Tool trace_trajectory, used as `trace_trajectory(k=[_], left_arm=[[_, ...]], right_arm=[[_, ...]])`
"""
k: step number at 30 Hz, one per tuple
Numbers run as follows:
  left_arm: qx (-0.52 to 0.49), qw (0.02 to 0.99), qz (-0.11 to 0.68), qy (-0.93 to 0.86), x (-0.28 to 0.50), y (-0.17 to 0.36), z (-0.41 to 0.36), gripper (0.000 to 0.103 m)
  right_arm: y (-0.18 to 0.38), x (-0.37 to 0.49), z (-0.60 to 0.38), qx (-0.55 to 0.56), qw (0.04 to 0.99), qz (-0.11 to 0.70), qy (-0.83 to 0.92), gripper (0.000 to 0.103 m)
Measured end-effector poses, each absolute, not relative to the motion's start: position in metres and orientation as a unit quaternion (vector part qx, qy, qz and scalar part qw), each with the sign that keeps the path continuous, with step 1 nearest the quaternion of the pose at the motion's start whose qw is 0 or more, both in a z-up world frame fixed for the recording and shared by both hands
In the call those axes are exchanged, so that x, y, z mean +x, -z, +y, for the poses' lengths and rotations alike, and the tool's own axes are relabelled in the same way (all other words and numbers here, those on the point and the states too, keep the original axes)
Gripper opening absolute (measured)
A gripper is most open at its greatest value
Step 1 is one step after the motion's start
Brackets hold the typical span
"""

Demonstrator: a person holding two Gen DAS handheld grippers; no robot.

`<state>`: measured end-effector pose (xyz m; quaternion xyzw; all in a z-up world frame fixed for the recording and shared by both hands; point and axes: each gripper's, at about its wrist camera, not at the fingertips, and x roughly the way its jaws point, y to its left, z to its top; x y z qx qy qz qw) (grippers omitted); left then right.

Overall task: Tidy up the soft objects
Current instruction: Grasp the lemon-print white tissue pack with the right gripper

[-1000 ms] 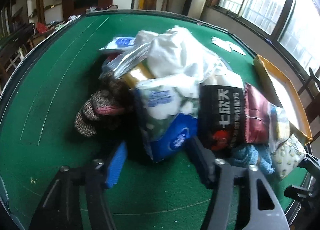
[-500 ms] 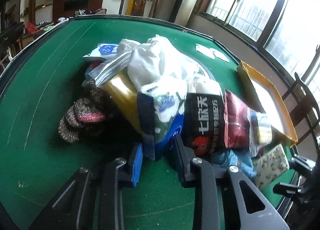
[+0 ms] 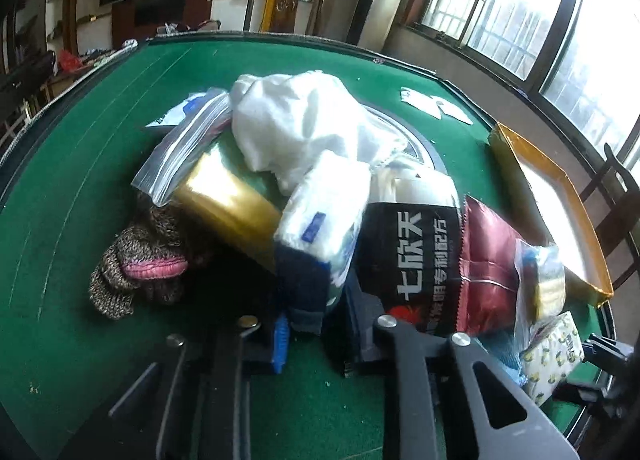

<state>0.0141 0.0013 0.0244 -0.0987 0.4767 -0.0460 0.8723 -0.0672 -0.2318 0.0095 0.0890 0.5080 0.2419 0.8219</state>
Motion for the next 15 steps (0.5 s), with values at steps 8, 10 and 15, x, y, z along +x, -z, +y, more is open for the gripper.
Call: trace_trajectory(k=[8, 10, 15], left_arm=[[-0.119, 0.894, 0.427, 0.067, -0.010, -0.040, 0.011, 0.018], [-0.126, 0.898, 0.415, 0.074, -0.014, -0.045, 0.015, 0.018], [-0.127, 0.909, 0.388, 0.082, -0.017, -0.052, 0.018, 0.018]], right_arm=[[-0.021, -0.075, -0.232, 0.085, 0.843, 0.467, -0.252, 0.030], [-0.025, -0.078, -0.233, 0.086, 0.849, 0.454, -0.257, 0.030], [-0.040, -0.083, -0.239, 0.087, 0.862, 0.428, -0.255, 0.030]])
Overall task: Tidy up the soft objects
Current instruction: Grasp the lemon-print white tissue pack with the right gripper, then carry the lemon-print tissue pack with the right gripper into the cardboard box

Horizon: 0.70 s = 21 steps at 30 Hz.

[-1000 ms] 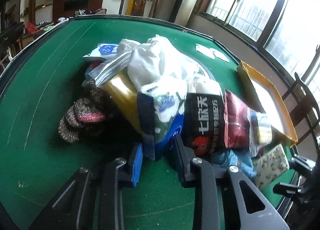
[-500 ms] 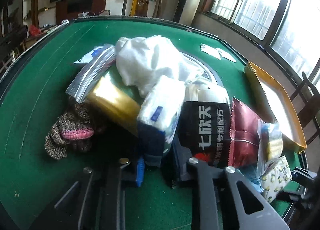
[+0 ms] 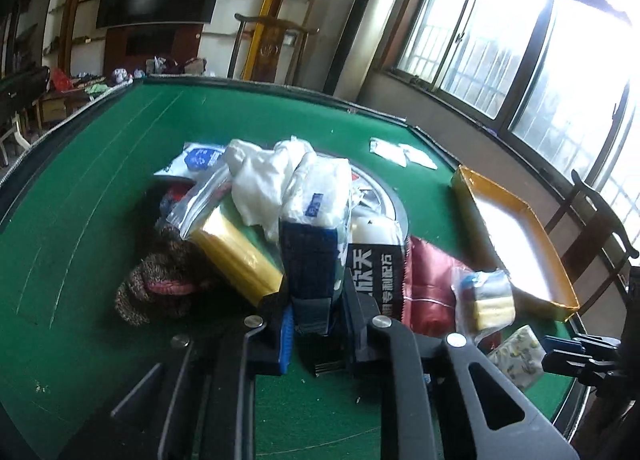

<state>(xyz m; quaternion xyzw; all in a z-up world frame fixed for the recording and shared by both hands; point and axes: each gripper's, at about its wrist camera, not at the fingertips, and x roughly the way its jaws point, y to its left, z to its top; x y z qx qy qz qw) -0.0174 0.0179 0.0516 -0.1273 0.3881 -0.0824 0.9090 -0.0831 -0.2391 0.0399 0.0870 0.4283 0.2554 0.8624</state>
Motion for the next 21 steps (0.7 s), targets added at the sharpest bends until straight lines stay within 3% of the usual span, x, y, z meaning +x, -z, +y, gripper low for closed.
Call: trace_trajectory(k=[8, 10, 11, 12, 21], left_arm=[[-0.150, 0.918, 0.354, 0.100, -0.023, -0.048, 0.021, 0.019], [-0.151, 0.918, 0.352, 0.101, -0.024, -0.047, 0.021, 0.019], [-0.151, 0.918, 0.351, 0.102, -0.024, -0.047, 0.019, 0.019], [-0.152, 0.918, 0.351, 0.104, -0.024, -0.047, 0.019, 0.019], [-0.150, 0.916, 0.356, 0.105, -0.023, -0.046, 0.015, 0.019]], right_arm=[[-0.023, -0.078, -0.233, 0.080, 0.845, 0.468, -0.247, 0.032], [-0.024, -0.078, -0.229, 0.053, 0.850, 0.466, -0.240, 0.049], [-0.026, -0.079, -0.226, 0.038, 0.852, 0.464, -0.240, 0.067], [-0.026, -0.079, -0.224, 0.025, 0.850, 0.464, -0.248, 0.071], [-0.036, -0.067, -0.195, -0.132, 0.816, 0.455, -0.331, 0.071]])
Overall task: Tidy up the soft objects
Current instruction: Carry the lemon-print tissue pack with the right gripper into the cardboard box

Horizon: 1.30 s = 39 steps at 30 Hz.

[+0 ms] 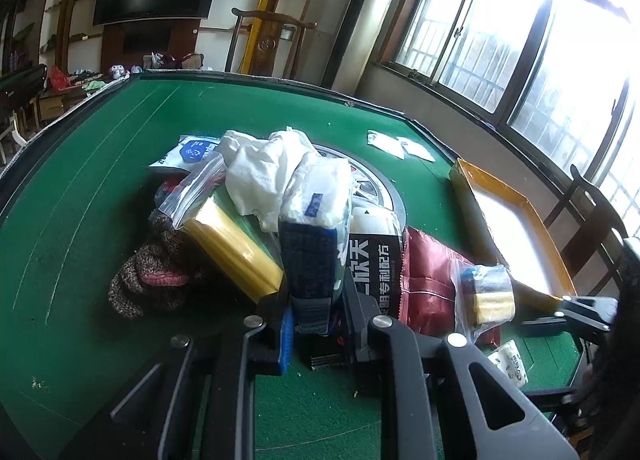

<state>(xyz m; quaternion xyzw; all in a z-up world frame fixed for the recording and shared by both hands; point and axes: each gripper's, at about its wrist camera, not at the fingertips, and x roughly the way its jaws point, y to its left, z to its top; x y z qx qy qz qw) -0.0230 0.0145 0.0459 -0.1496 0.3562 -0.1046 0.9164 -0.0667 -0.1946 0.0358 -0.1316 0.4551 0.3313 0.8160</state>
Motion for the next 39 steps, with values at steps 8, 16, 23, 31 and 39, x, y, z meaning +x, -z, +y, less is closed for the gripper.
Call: trace_trajectory(k=[8, 16, 23, 31, 39], left_arm=[[-0.151, 0.914, 0.361, 0.104, -0.021, -0.043, 0.014, 0.019], [-0.145, 0.916, 0.359, 0.108, -0.023, -0.045, 0.012, 0.019], [-0.150, 0.917, 0.354, 0.110, -0.024, -0.047, 0.013, 0.019], [-0.157, 0.922, 0.327, 0.138, -0.030, -0.059, 0.009, 0.019], [-0.155, 0.913, 0.332, 0.180, -0.015, -0.092, -0.032, 0.019]], right_arm=[[-0.014, -0.045, -0.187, -0.161, 0.760, 0.509, -0.371, 0.071], [-0.006, -0.088, -0.164, -0.257, 0.745, 0.501, -0.357, 0.069], [-0.012, -0.080, -0.175, -0.175, 0.781, 0.506, -0.322, 0.054], [-0.081, -0.094, -0.207, -0.052, 0.845, 0.411, -0.337, 0.054], [-0.107, -0.036, -0.276, 0.100, 0.914, 0.340, -0.196, 0.054]])
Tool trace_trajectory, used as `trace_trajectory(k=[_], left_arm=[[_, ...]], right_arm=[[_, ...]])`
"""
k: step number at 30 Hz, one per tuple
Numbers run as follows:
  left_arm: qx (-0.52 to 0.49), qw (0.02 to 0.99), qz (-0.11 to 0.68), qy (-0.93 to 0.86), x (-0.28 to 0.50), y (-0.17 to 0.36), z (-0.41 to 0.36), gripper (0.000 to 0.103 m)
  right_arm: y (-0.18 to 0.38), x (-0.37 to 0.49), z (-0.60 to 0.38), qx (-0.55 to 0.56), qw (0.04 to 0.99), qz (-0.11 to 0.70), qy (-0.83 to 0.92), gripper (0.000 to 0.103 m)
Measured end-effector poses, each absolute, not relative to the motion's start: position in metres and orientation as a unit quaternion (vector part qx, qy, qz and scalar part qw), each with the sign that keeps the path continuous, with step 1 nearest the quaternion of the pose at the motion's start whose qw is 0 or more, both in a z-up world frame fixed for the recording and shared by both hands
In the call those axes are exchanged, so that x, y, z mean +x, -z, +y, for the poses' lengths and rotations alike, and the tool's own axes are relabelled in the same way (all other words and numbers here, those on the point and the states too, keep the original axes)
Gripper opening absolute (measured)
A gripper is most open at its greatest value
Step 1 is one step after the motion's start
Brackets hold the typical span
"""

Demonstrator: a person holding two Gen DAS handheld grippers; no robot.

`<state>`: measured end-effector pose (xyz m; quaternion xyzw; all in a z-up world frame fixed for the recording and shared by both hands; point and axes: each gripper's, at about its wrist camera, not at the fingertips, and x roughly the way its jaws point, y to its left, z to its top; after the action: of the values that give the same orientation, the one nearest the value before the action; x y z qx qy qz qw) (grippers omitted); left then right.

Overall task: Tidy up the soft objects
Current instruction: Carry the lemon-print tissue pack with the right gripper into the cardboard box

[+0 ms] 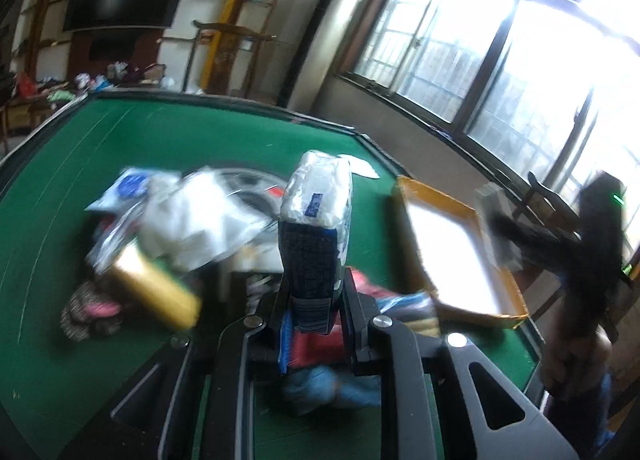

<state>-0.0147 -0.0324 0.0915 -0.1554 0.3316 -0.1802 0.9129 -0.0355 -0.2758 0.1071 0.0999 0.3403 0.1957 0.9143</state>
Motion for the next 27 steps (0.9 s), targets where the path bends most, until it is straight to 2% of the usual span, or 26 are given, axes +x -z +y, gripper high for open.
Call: trace_trajectory(k=[6, 13, 19, 27], left_arm=[[-0.130, 0.909, 0.333, 0.214, 0.009, -0.120, -0.085, 0.019], [-0.104, 0.882, 0.370, 0.274, 0.058, -0.131, -0.168, 0.019], [-0.094, 0.839, 0.430, 0.321, 0.115, -0.107, -0.254, 0.019], [-0.044, 0.822, 0.487, 0.292, 0.171, -0.073, -0.308, 0.020]], right_arm=[[-0.119, 0.032, -0.316, 0.184, 0.924, 0.313, -0.119, 0.054], [-0.116, 0.074, -0.375, 0.209, 0.927, 0.307, -0.049, 0.054], [-0.100, 0.070, -0.449, 0.233, 0.913, 0.333, 0.042, 0.054], [-0.075, 0.085, -0.487, 0.251, 0.882, 0.384, 0.106, 0.054]])
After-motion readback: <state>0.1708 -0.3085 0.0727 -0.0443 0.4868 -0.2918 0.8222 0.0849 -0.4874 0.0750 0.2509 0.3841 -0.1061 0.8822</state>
